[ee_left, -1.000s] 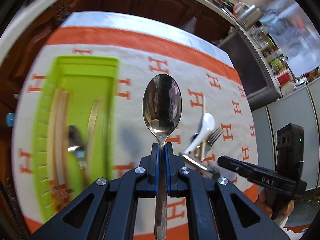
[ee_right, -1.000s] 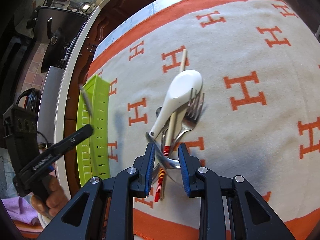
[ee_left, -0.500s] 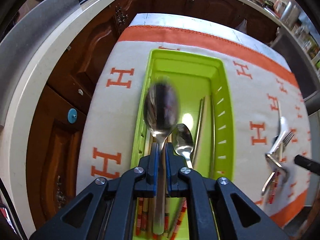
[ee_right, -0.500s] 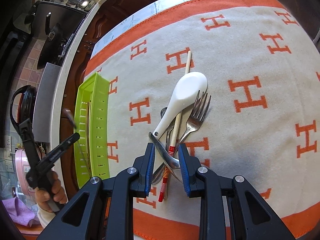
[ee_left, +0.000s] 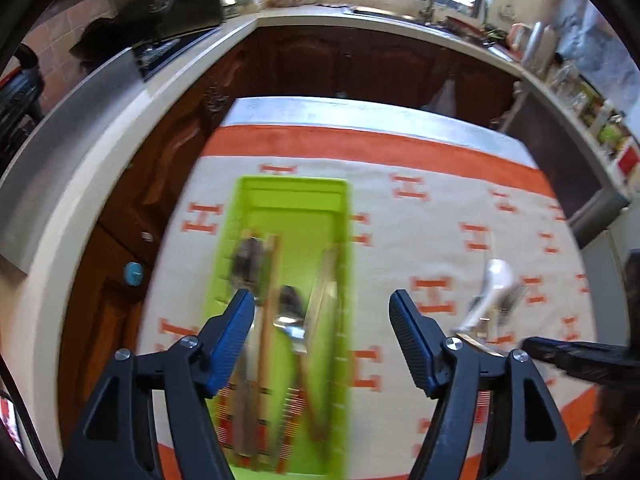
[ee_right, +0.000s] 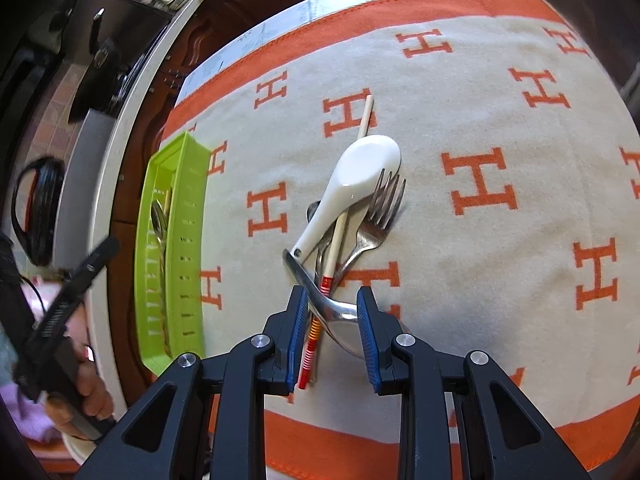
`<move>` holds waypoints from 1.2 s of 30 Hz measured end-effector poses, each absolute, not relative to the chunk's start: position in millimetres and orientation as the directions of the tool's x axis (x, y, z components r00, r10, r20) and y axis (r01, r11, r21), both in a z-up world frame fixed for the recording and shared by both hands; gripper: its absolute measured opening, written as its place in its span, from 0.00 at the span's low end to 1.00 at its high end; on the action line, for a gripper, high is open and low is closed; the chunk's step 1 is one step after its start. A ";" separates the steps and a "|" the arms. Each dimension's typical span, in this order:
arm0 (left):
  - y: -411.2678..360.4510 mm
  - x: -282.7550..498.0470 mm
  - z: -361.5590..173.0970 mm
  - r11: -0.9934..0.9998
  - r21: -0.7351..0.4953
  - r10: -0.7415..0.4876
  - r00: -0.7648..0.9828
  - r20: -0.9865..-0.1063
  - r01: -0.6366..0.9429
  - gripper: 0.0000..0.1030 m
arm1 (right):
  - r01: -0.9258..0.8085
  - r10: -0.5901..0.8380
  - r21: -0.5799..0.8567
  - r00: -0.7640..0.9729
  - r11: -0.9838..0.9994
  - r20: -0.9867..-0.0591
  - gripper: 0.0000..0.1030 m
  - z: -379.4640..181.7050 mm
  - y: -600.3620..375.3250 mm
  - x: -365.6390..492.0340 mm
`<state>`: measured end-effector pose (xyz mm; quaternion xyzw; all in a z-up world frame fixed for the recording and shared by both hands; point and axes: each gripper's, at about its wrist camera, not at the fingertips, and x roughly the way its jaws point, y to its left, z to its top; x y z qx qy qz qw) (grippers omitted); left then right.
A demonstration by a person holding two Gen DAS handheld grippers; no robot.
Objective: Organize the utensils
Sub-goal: 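Grasp the bent-handled steel spoon with the right tool and lift it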
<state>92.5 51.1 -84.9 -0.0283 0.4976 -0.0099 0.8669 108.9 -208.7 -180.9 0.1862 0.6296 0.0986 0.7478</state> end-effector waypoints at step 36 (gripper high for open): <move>7.9 65.0 -139.8 0.994 -0.112 -0.103 0.359 -0.928 -0.004 0.68 | -0.318 -0.126 -0.314 0.495 0.895 -0.860 0.10 -214.4 -118.6 51.6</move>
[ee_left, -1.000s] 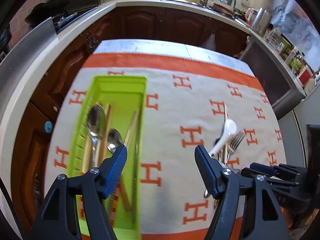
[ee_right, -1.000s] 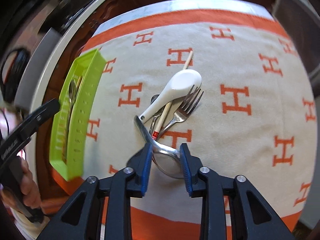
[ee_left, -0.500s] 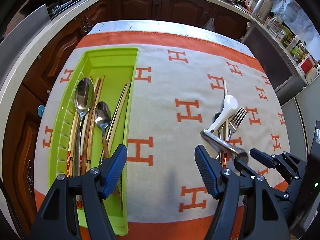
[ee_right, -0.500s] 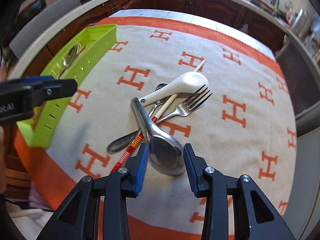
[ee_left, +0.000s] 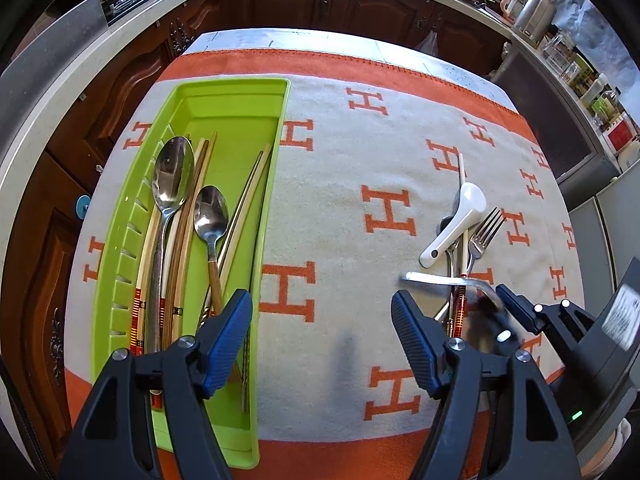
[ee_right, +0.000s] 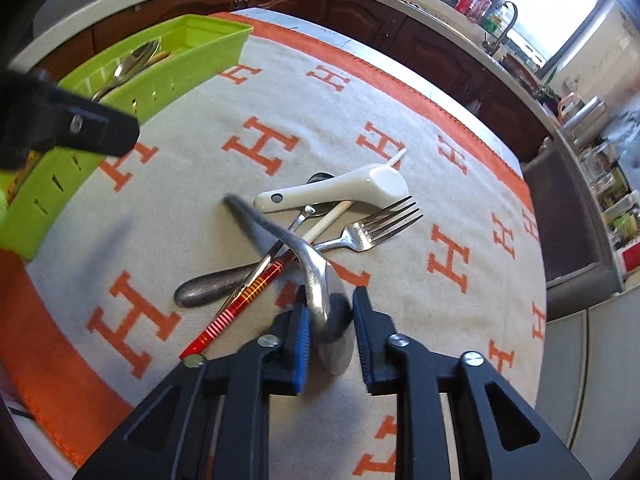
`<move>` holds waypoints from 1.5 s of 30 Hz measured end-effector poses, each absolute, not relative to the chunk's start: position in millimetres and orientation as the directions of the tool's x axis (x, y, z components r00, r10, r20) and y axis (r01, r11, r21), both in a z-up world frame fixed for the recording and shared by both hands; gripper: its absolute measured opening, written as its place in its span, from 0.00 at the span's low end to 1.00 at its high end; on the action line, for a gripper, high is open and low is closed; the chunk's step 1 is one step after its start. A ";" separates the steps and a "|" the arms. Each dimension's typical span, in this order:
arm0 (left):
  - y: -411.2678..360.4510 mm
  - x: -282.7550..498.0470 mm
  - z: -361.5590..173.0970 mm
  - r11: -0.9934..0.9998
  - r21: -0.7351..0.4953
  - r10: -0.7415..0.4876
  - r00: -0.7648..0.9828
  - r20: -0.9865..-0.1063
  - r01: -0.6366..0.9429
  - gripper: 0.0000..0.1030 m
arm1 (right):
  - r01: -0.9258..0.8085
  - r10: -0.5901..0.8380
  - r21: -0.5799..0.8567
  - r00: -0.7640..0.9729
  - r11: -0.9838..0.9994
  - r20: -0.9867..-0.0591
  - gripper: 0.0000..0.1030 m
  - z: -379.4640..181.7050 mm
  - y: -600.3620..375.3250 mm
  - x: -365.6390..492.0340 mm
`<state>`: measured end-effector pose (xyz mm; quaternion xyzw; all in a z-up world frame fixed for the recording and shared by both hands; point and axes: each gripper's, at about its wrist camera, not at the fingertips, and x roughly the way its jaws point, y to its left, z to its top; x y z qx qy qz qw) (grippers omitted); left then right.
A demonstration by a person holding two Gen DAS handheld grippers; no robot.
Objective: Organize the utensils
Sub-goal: 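Grasp the bent-handled steel spoon with the right tool and lift it, then grasp the white ceramic spoon with the left tool while the right tool holds the bent spoon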
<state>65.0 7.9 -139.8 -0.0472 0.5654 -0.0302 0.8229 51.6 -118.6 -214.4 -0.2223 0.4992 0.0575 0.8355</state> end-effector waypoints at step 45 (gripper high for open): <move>-111.6 177.7 -174.2 0.861 -0.354 -0.425 0.133 -0.896 0.365 0.03 | 0.245 0.523 0.635 0.393 0.733 -0.756 0.05 -225.2 -308.3 85.3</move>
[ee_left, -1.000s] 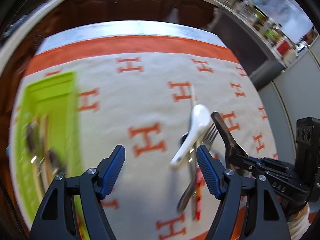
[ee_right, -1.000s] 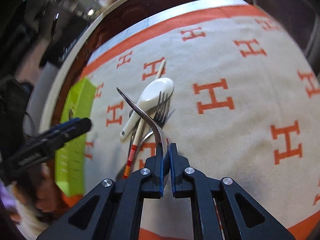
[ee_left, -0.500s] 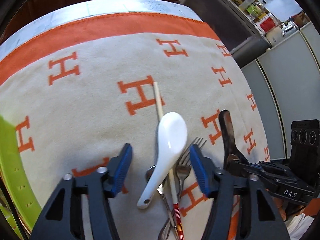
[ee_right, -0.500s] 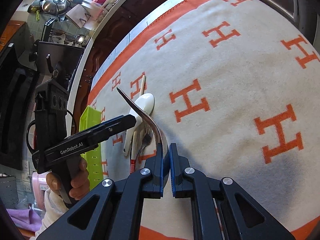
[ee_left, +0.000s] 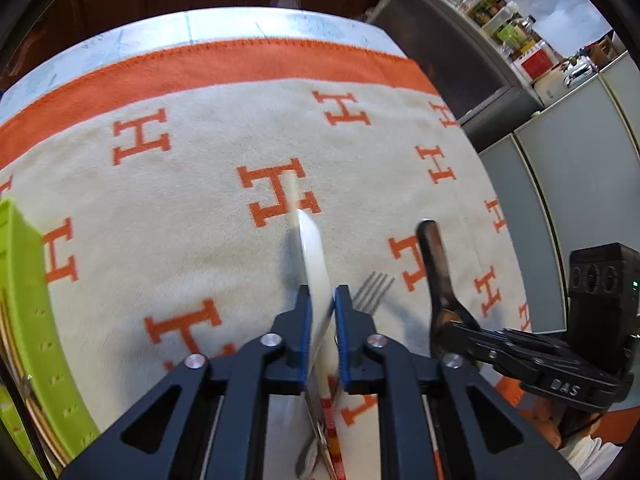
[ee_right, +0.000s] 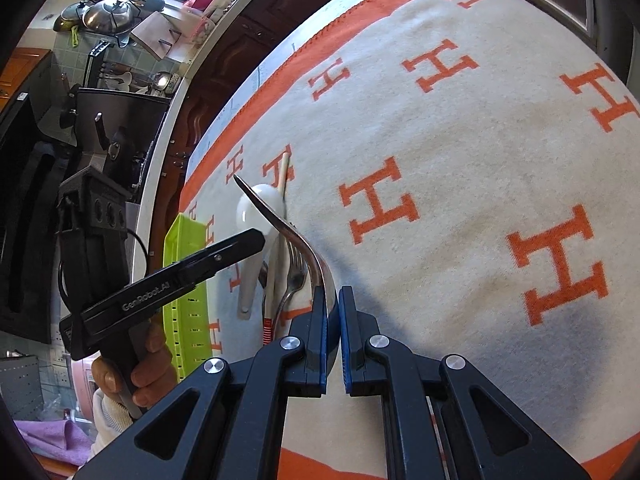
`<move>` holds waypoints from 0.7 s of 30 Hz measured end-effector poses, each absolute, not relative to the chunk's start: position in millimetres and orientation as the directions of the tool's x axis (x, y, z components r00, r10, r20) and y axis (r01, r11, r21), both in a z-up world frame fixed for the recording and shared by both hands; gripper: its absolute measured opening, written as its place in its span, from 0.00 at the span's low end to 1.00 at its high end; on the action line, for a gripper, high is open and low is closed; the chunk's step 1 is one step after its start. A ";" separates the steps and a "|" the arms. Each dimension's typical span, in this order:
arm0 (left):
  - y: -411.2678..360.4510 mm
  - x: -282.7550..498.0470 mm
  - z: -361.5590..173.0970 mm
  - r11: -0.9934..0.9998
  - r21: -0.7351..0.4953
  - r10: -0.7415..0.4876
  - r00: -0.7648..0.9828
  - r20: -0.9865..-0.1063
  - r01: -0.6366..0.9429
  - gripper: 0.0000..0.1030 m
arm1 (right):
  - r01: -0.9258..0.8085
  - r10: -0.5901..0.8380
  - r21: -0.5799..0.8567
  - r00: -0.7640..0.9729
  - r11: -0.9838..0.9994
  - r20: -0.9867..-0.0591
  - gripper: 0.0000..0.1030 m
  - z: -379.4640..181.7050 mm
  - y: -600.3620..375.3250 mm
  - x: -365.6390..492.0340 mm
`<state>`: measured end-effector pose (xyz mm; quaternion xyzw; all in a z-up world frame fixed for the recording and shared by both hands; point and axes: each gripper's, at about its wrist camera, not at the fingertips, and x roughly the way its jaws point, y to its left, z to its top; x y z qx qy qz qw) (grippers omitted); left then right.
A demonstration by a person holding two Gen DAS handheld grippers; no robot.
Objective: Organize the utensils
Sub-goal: 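Grasp the white ceramic spoon with the left tool while the right tool holds the bent spoon, then lower both spoons into the green tray and open both tools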
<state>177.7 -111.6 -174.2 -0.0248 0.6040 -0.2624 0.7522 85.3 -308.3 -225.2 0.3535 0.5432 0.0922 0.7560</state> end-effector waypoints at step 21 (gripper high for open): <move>31.5 93.6 -106.4 0.966 -0.220 -0.255 0.386 -0.887 0.134 0.02 | 0.117 0.592 0.637 0.273 0.762 -0.759 0.05 -179.6 -217.8 97.2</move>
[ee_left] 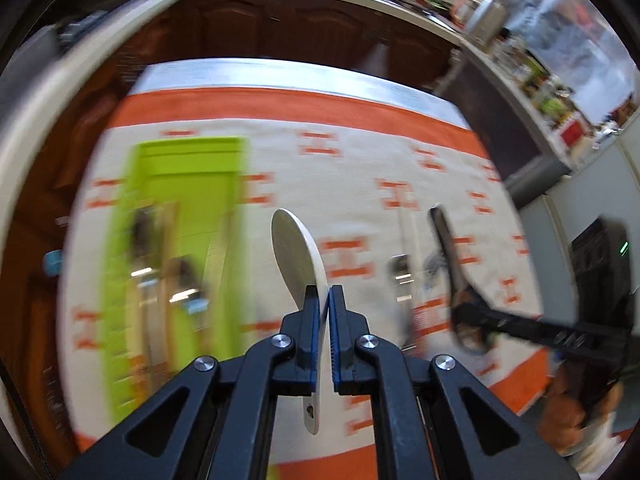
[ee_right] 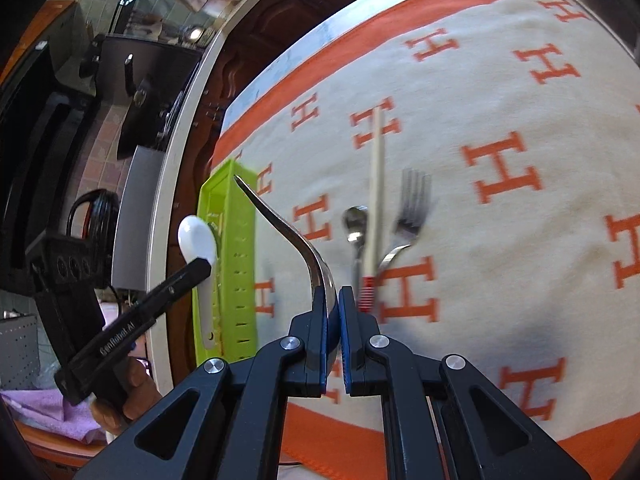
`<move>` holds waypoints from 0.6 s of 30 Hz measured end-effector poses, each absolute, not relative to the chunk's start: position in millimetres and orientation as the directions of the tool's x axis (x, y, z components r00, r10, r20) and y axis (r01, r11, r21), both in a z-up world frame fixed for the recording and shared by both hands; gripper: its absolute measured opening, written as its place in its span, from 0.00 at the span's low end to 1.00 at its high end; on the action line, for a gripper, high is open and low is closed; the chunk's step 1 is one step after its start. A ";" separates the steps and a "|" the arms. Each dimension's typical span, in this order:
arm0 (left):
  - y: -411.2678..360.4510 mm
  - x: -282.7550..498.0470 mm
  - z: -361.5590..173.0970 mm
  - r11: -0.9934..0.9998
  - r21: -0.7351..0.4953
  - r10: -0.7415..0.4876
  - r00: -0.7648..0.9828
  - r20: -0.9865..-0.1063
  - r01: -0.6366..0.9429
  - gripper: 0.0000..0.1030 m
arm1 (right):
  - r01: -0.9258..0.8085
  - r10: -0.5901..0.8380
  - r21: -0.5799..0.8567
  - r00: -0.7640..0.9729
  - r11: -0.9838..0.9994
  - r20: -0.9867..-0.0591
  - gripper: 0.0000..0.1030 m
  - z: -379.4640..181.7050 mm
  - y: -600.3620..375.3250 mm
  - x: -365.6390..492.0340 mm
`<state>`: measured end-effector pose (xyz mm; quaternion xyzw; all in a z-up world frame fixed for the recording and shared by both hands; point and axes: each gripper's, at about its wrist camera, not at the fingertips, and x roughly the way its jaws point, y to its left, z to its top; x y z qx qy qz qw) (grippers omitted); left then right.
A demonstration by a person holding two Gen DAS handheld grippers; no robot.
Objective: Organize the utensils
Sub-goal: 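Lower both spoons into the green tray and open both tools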
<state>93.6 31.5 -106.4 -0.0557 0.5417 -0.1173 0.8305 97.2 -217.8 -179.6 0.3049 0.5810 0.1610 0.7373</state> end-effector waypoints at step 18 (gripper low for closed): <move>116.3 52.0 -119.6 0.995 -0.103 -0.083 0.478 -0.874 -0.015 0.49 | 0.090 0.569 0.588 0.170 0.804 -0.804 0.05 -179.3 -28.2 174.4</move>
